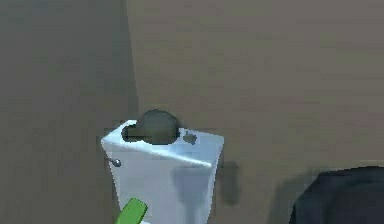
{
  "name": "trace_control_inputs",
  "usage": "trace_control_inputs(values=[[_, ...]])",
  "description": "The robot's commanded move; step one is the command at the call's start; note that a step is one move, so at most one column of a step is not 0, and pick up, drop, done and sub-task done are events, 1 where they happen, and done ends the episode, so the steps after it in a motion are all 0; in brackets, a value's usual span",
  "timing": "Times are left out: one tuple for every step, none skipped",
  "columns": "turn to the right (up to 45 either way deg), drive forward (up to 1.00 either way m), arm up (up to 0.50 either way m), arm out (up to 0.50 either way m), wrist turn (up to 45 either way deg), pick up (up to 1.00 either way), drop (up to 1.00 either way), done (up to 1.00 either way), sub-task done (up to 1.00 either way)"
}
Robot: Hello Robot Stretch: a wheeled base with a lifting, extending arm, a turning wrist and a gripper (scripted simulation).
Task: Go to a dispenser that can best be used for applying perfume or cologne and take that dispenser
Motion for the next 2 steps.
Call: trace_control_inputs(values=[[-45.0, 0.00, 0.00, 0.00, 0.0, 0.00, 0.00, 0.00, 0.00], [-45.0, 0.00, 0.00, 0.00, 0.0, 0.00, 0.00, 0.00, 0.00]])
